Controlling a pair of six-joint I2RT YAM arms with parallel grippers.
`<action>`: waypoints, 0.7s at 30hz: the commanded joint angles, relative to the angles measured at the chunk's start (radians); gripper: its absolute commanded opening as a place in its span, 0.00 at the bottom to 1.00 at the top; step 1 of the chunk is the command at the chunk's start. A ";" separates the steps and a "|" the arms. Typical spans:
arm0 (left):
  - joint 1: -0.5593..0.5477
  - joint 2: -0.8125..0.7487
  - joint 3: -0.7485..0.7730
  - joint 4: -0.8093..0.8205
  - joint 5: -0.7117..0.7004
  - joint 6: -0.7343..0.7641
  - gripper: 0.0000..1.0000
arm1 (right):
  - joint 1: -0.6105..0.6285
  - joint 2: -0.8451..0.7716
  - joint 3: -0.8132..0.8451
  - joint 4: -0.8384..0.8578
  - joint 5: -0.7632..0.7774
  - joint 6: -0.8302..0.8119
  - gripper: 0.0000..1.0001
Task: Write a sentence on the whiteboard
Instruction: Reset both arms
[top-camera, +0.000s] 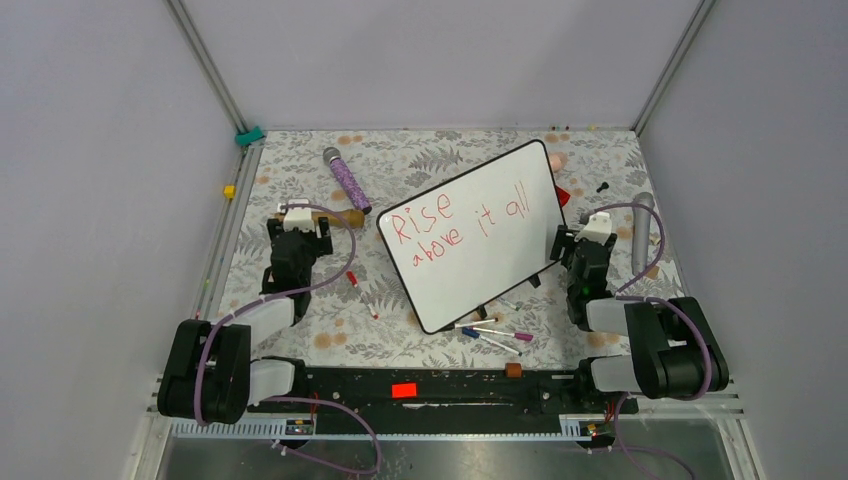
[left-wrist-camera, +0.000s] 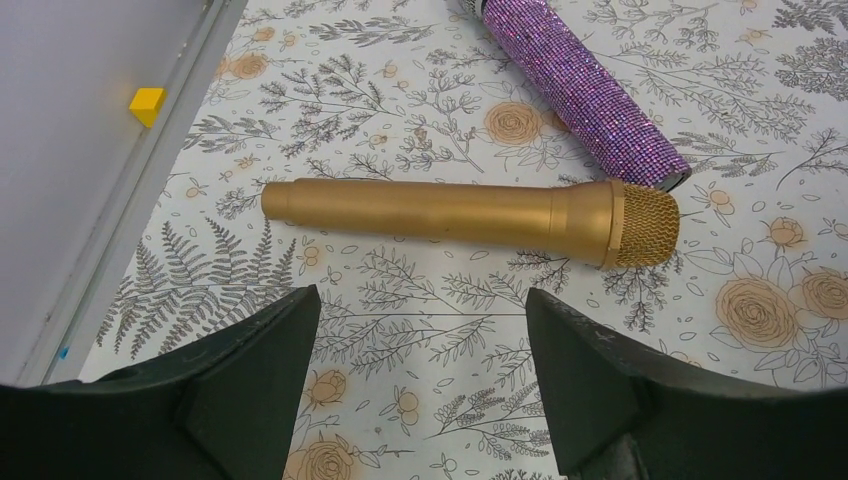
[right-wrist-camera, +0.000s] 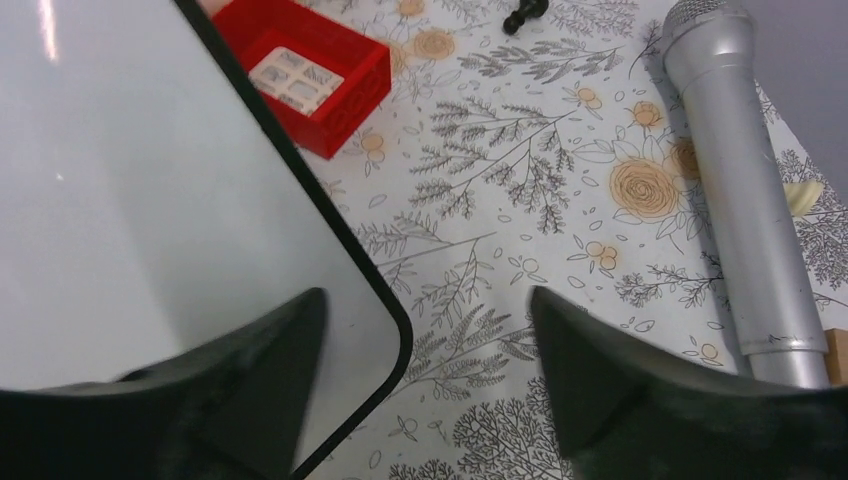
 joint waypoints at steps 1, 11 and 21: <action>0.008 -0.044 -0.015 0.076 -0.010 0.015 0.75 | -0.010 0.005 0.046 0.071 -0.017 0.039 0.92; 0.013 -0.004 0.030 0.034 -0.041 0.034 0.70 | -0.010 0.005 0.043 0.083 -0.014 0.031 1.00; 0.063 -0.020 -0.010 0.150 0.102 -0.100 0.68 | -0.010 0.005 0.043 0.082 -0.013 0.031 1.00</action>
